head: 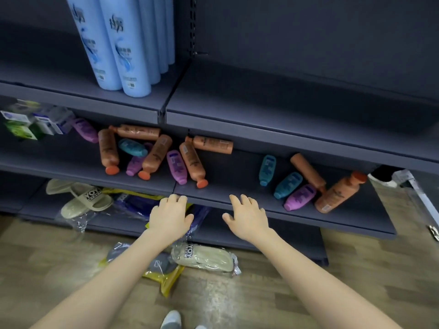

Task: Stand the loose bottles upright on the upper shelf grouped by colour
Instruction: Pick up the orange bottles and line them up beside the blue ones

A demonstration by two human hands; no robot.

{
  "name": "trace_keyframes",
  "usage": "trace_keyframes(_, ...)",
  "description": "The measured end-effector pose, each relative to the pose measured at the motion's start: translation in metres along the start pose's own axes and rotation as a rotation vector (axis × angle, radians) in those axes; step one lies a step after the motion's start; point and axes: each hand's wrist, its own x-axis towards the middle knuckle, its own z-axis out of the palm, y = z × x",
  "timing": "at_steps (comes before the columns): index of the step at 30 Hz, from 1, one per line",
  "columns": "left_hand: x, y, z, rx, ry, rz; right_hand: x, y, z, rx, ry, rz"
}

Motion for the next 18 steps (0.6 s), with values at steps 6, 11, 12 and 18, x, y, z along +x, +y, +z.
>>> trace_keyframes(6, 0.027, -0.011, 0.021, 0.006, -0.073, 0.0, 0.029, -0.009, 0.025, 0.005, -0.044, 0.007)
trace_keyframes(11, 0.05, -0.024, 0.036, 0.027, -0.108, 0.001, 0.057, -0.017, 0.045, 0.006, -0.079, 0.028)
trace_keyframes(12, 0.054, -0.027, 0.039, 0.032, -0.112, 0.0, 0.063, -0.019, 0.049, 0.005, -0.082, 0.031)
trace_keyframes(18, 0.082, -0.041, 0.061, 0.037, -0.148, 0.003, 0.096, -0.028, 0.071, 0.009, -0.112, 0.04)
